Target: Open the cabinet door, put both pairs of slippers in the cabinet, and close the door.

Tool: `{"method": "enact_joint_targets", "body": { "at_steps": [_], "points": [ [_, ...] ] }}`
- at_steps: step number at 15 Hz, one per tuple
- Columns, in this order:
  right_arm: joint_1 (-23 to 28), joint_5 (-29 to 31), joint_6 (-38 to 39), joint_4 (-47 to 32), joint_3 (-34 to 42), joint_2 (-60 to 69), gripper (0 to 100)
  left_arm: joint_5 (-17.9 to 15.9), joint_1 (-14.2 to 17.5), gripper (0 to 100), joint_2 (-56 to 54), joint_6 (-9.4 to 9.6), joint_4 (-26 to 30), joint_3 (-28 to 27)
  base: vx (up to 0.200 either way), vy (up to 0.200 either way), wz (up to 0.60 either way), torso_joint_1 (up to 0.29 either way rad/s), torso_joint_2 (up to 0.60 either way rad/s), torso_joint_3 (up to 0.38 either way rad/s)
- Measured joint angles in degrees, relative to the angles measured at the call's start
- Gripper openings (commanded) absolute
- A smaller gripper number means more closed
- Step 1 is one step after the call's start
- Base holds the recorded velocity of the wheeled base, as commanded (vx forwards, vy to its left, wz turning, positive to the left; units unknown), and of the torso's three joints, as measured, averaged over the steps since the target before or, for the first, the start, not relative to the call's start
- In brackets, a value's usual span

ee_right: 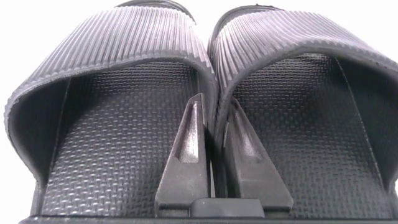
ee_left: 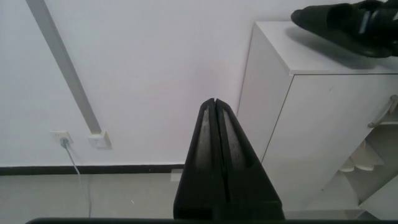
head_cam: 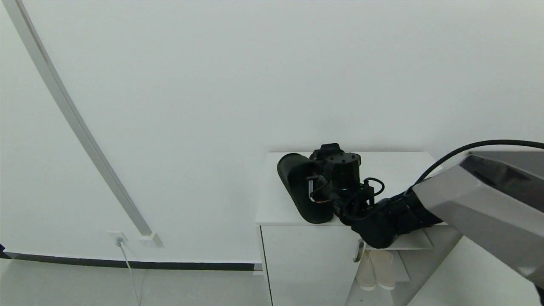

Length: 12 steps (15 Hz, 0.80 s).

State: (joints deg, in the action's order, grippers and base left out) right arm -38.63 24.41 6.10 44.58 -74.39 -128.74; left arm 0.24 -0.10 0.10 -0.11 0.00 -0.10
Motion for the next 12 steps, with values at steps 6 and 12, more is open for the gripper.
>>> {"method": "enact_joint_targets", "body": {
  "at_steps": [6,12],
  "points": [
    [-2.8,-9.5,-0.1,3.1,26.1,19.6,0,0.0,0.0,0,0.0,-0.05,0.0,0.0,0.000,0.000,0.00,0.000,0.00,0.000],
    [-4.7,-11.0,-0.1,3.1,37.7,30.6,0,0.0,0.0,0,0.0,-0.02,0.0,0.0,0.000,0.000,0.00,0.000,0.00,0.000]
  ]
}}
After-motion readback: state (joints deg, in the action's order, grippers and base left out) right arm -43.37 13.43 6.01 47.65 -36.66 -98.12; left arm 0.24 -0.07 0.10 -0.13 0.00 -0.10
